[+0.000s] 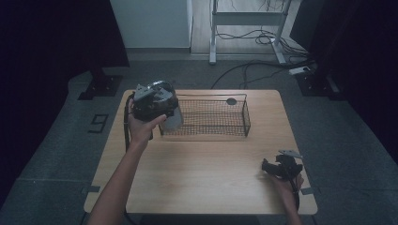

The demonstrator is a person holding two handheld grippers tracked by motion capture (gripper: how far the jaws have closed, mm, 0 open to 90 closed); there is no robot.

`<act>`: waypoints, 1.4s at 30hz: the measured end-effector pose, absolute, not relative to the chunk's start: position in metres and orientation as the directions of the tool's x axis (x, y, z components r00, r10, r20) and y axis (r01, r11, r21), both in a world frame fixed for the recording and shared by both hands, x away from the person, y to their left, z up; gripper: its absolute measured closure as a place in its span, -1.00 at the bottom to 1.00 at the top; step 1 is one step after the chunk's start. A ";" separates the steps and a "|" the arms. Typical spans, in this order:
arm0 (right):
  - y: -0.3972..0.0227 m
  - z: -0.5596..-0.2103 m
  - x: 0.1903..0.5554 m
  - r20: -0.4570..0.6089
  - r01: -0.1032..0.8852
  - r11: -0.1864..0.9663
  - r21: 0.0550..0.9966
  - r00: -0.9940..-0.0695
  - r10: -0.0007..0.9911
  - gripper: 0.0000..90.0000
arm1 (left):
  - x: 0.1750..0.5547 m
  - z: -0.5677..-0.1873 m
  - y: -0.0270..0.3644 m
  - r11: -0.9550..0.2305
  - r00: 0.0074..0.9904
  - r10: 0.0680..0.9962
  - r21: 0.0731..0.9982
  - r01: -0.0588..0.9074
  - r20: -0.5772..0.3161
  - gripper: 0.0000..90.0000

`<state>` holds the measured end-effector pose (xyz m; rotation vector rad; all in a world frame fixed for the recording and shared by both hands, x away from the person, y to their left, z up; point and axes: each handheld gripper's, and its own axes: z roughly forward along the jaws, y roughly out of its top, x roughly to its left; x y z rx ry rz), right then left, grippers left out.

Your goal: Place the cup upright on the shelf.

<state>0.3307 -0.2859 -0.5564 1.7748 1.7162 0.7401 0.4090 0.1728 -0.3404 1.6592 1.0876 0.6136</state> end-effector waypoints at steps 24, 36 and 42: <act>-0.286 -0.556 0.331 0.009 0.691 -0.031 0.722 0.035 0.999 -0.94 | 0.445 -0.339 0.166 -0.086 0.412 0.907 0.919 0.384 -0.087 -0.91; -0.286 -0.557 0.332 0.009 0.690 -0.032 0.723 0.037 0.999 -0.94 | 0.464 -0.351 0.162 -0.070 0.388 0.916 0.909 0.411 -0.105 -0.91; -0.286 -0.557 0.332 0.009 0.691 -0.033 0.722 0.038 0.999 -0.94 | 0.476 -0.357 0.161 -0.054 0.361 0.926 0.903 0.426 -0.115 -0.91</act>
